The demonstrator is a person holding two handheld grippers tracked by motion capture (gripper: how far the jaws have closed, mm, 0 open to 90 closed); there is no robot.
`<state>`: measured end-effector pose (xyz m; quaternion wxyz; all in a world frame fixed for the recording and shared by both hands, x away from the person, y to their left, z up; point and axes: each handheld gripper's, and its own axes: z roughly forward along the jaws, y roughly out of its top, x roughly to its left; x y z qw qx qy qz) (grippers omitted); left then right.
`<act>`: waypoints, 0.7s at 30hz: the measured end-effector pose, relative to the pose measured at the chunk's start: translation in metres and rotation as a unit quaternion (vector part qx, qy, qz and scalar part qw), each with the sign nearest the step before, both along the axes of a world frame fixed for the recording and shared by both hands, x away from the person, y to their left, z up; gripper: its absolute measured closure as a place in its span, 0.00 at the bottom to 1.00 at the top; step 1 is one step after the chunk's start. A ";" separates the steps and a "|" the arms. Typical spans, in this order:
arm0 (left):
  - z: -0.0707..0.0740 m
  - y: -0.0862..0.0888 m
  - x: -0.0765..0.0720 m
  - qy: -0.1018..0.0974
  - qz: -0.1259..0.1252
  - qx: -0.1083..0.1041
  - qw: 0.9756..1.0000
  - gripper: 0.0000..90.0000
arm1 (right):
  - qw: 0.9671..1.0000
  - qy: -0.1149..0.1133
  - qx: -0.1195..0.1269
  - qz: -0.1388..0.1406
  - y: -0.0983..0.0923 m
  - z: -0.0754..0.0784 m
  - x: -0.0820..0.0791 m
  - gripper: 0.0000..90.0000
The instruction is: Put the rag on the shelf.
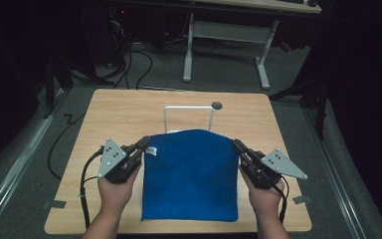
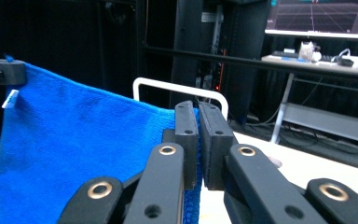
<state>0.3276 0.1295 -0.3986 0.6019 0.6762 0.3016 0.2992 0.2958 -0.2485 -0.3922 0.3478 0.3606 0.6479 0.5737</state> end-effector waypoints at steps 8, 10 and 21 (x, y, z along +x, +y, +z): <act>0.008 0.002 -0.003 -0.010 -0.001 -0.001 1.000 0.98 | 1.000 -0.012 -0.001 0.010 0.005 0.008 -0.006 0.97; 0.009 0.003 -0.002 -0.009 -0.002 -0.002 1.000 0.99 | 1.000 -0.013 0.001 0.013 0.007 0.011 -0.005 0.97; 0.044 -0.009 0.012 -0.048 0.001 -0.008 0.999 0.99 | 0.998 -0.058 0.011 0.005 0.009 0.042 0.003 0.97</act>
